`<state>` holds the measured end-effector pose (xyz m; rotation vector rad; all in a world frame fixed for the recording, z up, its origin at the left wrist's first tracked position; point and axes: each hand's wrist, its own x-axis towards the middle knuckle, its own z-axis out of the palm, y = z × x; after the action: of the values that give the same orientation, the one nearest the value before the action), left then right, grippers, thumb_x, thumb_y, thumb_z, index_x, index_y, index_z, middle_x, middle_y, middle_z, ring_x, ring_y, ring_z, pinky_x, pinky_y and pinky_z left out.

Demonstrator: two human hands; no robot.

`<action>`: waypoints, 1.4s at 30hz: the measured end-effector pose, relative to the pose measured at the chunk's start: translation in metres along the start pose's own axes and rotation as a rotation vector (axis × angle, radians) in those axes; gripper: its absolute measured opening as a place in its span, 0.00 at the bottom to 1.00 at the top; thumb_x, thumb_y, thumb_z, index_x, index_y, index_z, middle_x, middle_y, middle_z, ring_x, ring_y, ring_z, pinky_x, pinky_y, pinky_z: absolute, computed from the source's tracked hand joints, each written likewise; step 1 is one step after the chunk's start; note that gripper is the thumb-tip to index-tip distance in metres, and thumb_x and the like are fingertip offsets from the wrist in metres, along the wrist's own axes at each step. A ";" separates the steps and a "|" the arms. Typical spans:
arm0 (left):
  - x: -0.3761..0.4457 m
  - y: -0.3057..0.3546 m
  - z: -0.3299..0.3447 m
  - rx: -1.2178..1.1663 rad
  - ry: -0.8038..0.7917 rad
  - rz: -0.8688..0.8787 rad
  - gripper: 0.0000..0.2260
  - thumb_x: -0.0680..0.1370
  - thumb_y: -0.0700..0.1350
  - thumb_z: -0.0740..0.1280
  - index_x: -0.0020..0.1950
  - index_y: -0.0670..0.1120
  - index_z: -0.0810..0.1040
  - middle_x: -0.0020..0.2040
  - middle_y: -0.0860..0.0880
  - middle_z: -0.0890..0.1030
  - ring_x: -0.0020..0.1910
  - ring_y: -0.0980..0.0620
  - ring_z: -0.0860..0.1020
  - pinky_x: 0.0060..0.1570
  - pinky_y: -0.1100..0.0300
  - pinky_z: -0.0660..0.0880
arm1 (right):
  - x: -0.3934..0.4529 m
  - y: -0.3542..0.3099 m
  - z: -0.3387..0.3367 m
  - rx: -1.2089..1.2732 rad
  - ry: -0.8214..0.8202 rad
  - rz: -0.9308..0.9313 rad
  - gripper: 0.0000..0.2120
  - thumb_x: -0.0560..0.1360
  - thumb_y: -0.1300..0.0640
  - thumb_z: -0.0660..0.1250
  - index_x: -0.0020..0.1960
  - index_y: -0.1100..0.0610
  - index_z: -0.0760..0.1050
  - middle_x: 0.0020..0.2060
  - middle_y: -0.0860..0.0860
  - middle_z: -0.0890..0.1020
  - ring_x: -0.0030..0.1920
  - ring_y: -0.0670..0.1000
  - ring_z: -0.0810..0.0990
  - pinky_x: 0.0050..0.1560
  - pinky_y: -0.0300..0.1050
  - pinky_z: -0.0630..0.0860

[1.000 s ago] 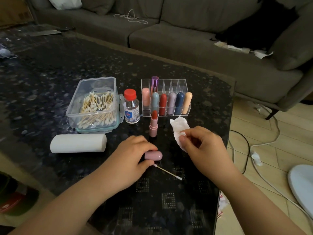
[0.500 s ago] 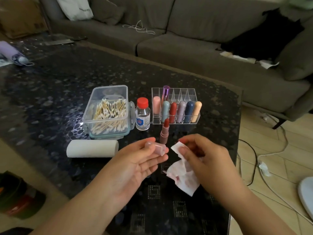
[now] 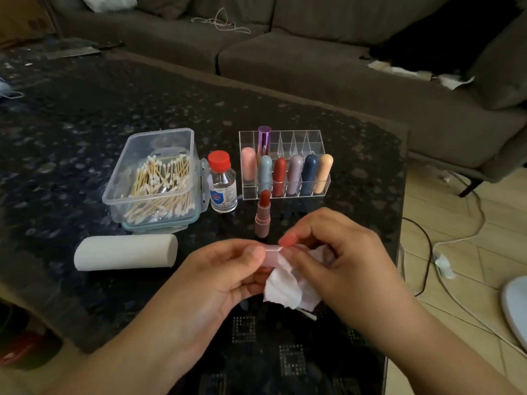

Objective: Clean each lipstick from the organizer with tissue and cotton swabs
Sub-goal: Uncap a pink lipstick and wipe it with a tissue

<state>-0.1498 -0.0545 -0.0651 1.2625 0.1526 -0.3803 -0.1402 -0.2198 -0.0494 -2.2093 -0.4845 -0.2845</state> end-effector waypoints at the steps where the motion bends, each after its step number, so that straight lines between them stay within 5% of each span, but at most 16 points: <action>1: 0.001 0.000 0.000 0.007 -0.009 0.016 0.11 0.68 0.43 0.67 0.45 0.39 0.84 0.46 0.38 0.84 0.45 0.44 0.82 0.46 0.57 0.79 | 0.000 -0.002 -0.001 0.010 0.020 0.055 0.04 0.69 0.54 0.73 0.40 0.50 0.78 0.37 0.43 0.78 0.43 0.39 0.77 0.43 0.28 0.71; 6: 0.000 0.006 0.001 0.090 -0.074 0.134 0.07 0.68 0.41 0.74 0.46 0.45 0.84 0.48 0.42 0.85 0.50 0.46 0.82 0.53 0.55 0.79 | 0.001 -0.008 -0.007 0.182 0.032 0.363 0.09 0.66 0.51 0.74 0.40 0.49 0.75 0.37 0.42 0.81 0.34 0.39 0.78 0.36 0.29 0.72; 12: -0.002 0.004 -0.002 0.374 -0.098 0.374 0.12 0.66 0.41 0.71 0.47 0.53 0.83 0.44 0.49 0.85 0.46 0.53 0.83 0.44 0.67 0.77 | 0.000 -0.004 -0.004 0.552 -0.076 0.599 0.11 0.70 0.65 0.72 0.45 0.54 0.73 0.33 0.49 0.83 0.27 0.41 0.75 0.26 0.33 0.69; 15: -0.004 0.006 -0.001 0.319 -0.135 0.387 0.12 0.64 0.44 0.75 0.46 0.53 0.82 0.45 0.49 0.85 0.47 0.55 0.82 0.46 0.67 0.76 | 0.001 -0.005 -0.007 0.552 -0.051 0.502 0.13 0.70 0.67 0.72 0.45 0.53 0.70 0.34 0.50 0.83 0.28 0.42 0.76 0.27 0.33 0.70; 18: -0.001 0.003 -0.004 0.248 -0.130 0.265 0.17 0.64 0.56 0.72 0.52 0.56 0.81 0.49 0.49 0.84 0.52 0.52 0.82 0.55 0.55 0.76 | 0.000 -0.009 -0.010 0.386 -0.024 0.305 0.15 0.69 0.64 0.73 0.45 0.48 0.70 0.37 0.47 0.83 0.35 0.43 0.80 0.36 0.32 0.74; 21: 0.001 0.000 -0.005 0.368 -0.053 0.215 0.20 0.68 0.66 0.65 0.45 0.52 0.83 0.44 0.43 0.84 0.46 0.44 0.82 0.55 0.46 0.76 | -0.003 -0.013 -0.009 0.254 -0.021 0.201 0.16 0.68 0.64 0.73 0.44 0.47 0.70 0.39 0.43 0.83 0.39 0.42 0.81 0.41 0.30 0.74; 24: 0.000 0.003 -0.002 0.529 -0.091 0.323 0.16 0.75 0.60 0.65 0.41 0.50 0.83 0.32 0.50 0.80 0.33 0.54 0.77 0.39 0.65 0.73 | -0.003 -0.015 -0.012 0.206 -0.012 0.189 0.17 0.68 0.63 0.74 0.45 0.47 0.69 0.40 0.41 0.83 0.39 0.41 0.81 0.40 0.30 0.74; 26: 0.000 0.005 -0.003 0.569 -0.093 0.388 0.10 0.73 0.55 0.67 0.43 0.51 0.83 0.33 0.54 0.82 0.34 0.60 0.78 0.37 0.71 0.73 | -0.002 -0.012 -0.012 0.266 -0.019 0.247 0.19 0.68 0.63 0.74 0.45 0.45 0.68 0.39 0.42 0.83 0.38 0.41 0.81 0.38 0.32 0.75; 30: 0.002 0.004 -0.007 0.617 -0.072 0.550 0.10 0.67 0.54 0.72 0.47 0.55 0.83 0.45 0.48 0.81 0.45 0.51 0.82 0.48 0.61 0.78 | -0.001 -0.005 -0.006 0.370 -0.042 0.354 0.20 0.69 0.63 0.73 0.43 0.42 0.67 0.38 0.46 0.84 0.35 0.43 0.81 0.32 0.38 0.76; 32: 0.002 0.006 -0.007 0.543 -0.060 0.518 0.12 0.65 0.52 0.74 0.47 0.54 0.83 0.46 0.48 0.81 0.45 0.53 0.82 0.46 0.65 0.77 | -0.001 -0.005 -0.004 0.398 -0.011 0.348 0.19 0.70 0.63 0.73 0.43 0.43 0.67 0.37 0.46 0.83 0.34 0.44 0.81 0.30 0.38 0.75; 37: 0.005 0.005 -0.008 0.498 -0.033 0.331 0.17 0.71 0.64 0.65 0.42 0.51 0.81 0.32 0.51 0.80 0.32 0.56 0.76 0.33 0.67 0.72 | 0.001 -0.008 -0.005 0.366 0.056 0.266 0.17 0.70 0.63 0.73 0.45 0.45 0.68 0.37 0.46 0.83 0.37 0.43 0.81 0.35 0.33 0.74; 42: 0.006 0.008 -0.008 0.455 -0.097 0.371 0.07 0.68 0.43 0.76 0.43 0.47 0.81 0.38 0.46 0.84 0.36 0.55 0.81 0.38 0.68 0.75 | 0.000 -0.005 -0.003 0.370 0.032 0.319 0.17 0.69 0.62 0.72 0.44 0.45 0.68 0.37 0.46 0.83 0.35 0.45 0.81 0.34 0.37 0.76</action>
<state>-0.1403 -0.0457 -0.0622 1.6793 -0.2647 -0.1557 -0.1429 -0.2196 -0.0441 -1.8793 -0.1451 -0.0526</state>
